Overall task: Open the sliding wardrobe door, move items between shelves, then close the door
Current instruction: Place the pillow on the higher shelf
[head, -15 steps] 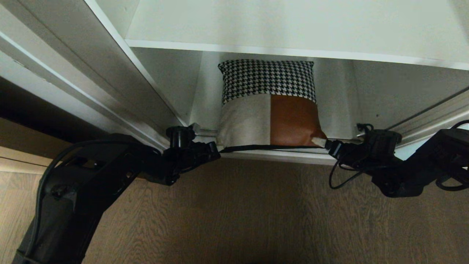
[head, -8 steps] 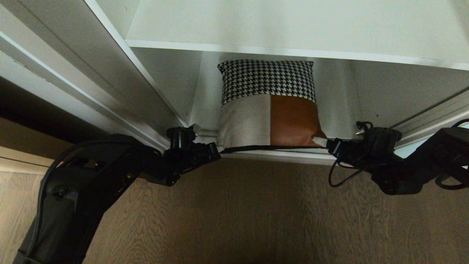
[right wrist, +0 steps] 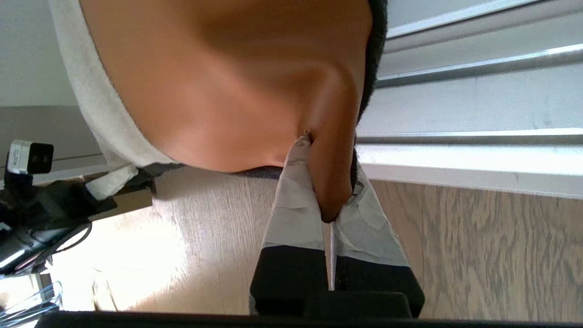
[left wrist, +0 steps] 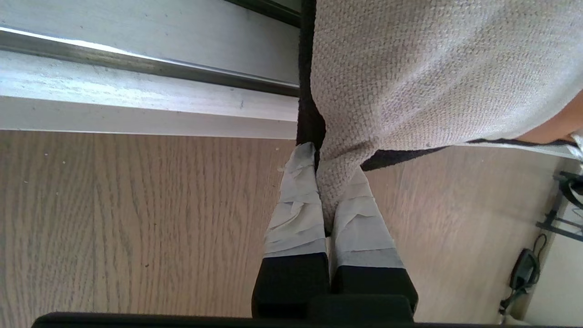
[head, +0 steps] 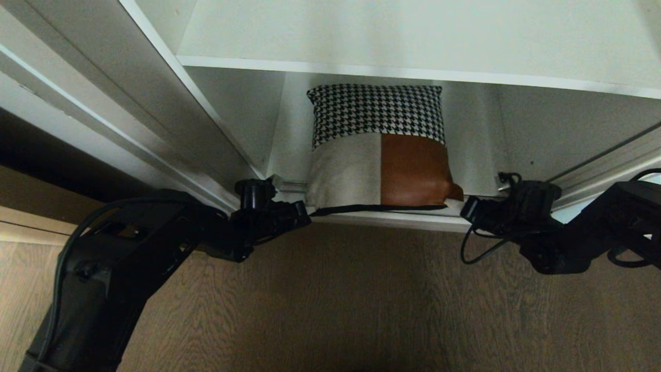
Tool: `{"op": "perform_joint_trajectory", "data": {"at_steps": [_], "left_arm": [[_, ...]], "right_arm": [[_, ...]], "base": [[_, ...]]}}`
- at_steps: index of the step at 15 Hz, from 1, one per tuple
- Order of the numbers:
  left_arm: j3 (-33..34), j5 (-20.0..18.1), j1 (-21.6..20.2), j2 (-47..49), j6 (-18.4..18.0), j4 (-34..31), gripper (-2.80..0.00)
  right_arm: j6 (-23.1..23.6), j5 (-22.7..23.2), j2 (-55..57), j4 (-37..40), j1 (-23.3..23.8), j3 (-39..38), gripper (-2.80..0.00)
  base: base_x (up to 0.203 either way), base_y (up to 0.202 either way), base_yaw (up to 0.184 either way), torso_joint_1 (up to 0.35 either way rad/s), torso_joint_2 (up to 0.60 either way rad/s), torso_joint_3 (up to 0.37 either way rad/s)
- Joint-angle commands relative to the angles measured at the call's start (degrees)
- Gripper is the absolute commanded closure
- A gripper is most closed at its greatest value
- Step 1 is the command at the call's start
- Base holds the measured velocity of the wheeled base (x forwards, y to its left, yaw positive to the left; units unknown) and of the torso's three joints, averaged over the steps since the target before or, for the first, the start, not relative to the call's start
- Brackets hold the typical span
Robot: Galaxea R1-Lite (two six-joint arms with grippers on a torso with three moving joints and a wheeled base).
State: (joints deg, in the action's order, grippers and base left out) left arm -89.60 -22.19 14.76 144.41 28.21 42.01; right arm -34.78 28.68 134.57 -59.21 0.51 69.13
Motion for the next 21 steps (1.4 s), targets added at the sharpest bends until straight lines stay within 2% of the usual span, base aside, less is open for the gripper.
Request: {"op": "perform_joint_trajectory", "data": {"at_steps": [1, 5, 10, 14, 16, 18, 21], "left_arm": [[0.13, -0.14, 0.0, 0.17, 0.18, 0.27, 0.0], [0.58, -0.67, 0.0, 0.02, 0.18, 0.18, 0.0], [4.53, -0.72, 1.04, -1.64, -0.15, 2.1, 0.0], [11.56, 0.56, 2.85, -9.05, -0.47, 3.02, 0.0], [14.95, 0.8, 3.67, -10.8, -3.82, 4.94, 0.0], [18.89, 3.34, 4.79, -14.85, -5.96, 6.63, 0.0], [23.27, 7.3, 6.91, -22.61, -6.36, 5.85, 0.0]], "right_arm": [[-0.2, 0.06, 1.43, -0.38, 0.06, 1.81, 0.0], [-0.2, 0.08, -0.26, -0.27, 0.58, 0.73, 0.0], [-0.04, 0.5, -7.29, -0.86, 0.13, -8.52, 0.0], [0.03, 3.52, -15.35, -3.21, -1.03, -19.98, 0.0], [0.05, 4.04, -20.69, -3.99, -1.88, -24.42, 0.0], [0.06, 4.21, -26.76, -4.08, -2.77, -29.76, 0.0], [-0.04, 4.21, -35.37, -4.0, -5.6, -36.9, 0.0]], "base": [[0.0, 0.0, 0.0, 0.0, 0.0, 0.0], [0.0, 0.0, 0.0, 0.0, 0.0, 0.0], [0.0, 0.0, 0.0, 0.0, 0.0, 0.0], [0.0, 0.0, 0.0, 0.0, 0.0, 0.0], [0.0, 0.0, 0.0, 0.0, 0.0, 0.0], [0.0, 0.0, 0.0, 0.0, 0.0, 0.0], [0.0, 0.0, 0.0, 0.0, 0.0, 0.0]]}}
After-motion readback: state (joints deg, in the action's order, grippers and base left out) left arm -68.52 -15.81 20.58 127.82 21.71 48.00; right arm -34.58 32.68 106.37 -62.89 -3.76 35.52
